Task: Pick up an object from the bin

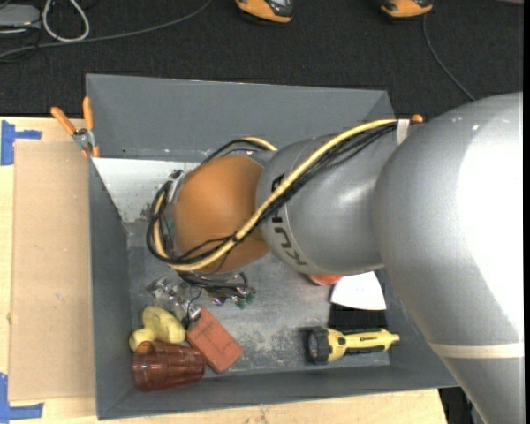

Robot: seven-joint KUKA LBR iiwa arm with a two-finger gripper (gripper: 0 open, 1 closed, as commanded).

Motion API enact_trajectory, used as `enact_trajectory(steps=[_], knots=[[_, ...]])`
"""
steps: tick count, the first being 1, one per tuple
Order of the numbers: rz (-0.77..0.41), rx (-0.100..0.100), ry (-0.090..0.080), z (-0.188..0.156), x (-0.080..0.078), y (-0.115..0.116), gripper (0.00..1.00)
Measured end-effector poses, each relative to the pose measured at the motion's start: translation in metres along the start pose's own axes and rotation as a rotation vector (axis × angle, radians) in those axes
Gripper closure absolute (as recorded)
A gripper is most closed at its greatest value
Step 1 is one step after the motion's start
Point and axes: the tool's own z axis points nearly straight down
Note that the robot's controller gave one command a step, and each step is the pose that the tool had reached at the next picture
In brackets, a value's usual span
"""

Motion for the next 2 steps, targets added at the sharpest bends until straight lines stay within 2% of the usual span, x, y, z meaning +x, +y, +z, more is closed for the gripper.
enact_trajectory(steps=[1,2], knots=[[-0.392,-0.004,0.002,-0.053,0.004,0.011,1.0],[-0.457,0.01,-0.01,-0.034,0.005,0.021,1.0]])
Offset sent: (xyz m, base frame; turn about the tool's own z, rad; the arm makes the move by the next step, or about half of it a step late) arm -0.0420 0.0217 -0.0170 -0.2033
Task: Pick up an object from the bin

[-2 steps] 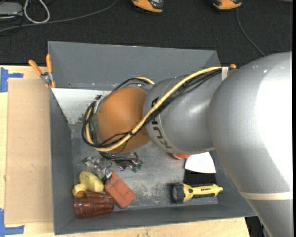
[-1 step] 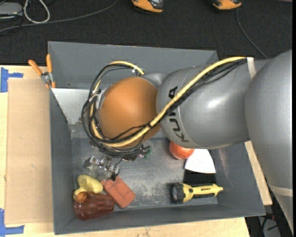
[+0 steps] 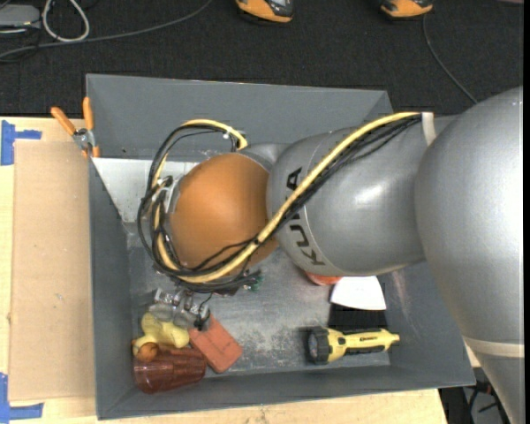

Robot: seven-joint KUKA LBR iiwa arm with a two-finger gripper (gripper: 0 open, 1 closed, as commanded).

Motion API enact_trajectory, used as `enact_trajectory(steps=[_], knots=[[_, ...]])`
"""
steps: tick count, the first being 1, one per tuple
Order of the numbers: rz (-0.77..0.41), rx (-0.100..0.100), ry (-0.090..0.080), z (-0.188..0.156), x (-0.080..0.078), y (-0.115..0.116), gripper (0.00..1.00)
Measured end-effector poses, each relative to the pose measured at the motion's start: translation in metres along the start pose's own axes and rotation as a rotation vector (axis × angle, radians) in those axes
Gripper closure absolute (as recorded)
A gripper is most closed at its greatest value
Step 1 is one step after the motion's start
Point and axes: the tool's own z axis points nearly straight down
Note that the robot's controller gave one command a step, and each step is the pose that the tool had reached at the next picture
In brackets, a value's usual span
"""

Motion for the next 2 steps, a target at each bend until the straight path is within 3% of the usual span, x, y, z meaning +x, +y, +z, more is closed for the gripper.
enact_trajectory(steps=[1,2], knots=[[0.209,0.003,0.003,0.024,0.011,-0.013,1.0],[0.005,0.001,0.005,0.044,-0.003,-0.011,1.0]])
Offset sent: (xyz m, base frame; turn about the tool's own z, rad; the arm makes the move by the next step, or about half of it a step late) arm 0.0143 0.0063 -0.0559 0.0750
